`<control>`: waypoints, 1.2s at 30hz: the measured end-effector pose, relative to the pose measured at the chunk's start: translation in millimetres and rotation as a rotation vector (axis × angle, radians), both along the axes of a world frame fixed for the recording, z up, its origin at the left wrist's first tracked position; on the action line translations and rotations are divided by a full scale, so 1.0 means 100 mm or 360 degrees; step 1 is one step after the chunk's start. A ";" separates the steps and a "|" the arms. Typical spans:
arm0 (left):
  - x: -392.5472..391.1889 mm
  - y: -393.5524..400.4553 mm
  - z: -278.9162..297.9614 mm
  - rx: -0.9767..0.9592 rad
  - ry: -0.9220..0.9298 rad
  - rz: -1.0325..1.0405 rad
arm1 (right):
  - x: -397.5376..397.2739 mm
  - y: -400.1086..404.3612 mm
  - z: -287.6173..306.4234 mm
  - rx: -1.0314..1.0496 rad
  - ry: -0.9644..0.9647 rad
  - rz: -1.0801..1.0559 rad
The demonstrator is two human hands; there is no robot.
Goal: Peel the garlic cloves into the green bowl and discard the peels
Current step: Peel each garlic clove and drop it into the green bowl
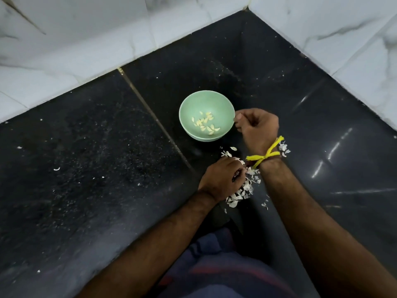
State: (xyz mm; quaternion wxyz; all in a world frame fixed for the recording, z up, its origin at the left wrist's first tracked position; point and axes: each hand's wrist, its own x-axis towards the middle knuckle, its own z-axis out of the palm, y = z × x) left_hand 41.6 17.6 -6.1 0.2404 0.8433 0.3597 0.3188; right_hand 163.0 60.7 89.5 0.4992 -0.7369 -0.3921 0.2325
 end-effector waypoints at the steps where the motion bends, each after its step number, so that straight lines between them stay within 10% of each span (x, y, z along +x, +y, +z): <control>1: 0.00 0.00 -0.01 0.0025 0.0000 -0.0012 | 0.01 -0.08 -0.04 -0.0008 -0.0003 -0.0020; 21: 0.14 -0.10 0.21 -0.0097 0.0040 0.0136 | 0.72 -1.55 -0.35 -0.0394 0.0023 -0.0642; 36: 0.22 -0.10 0.06 -0.0056 0.0261 0.0110 | 0.99 -0.98 -0.44 -0.0679 -0.0587 -0.0131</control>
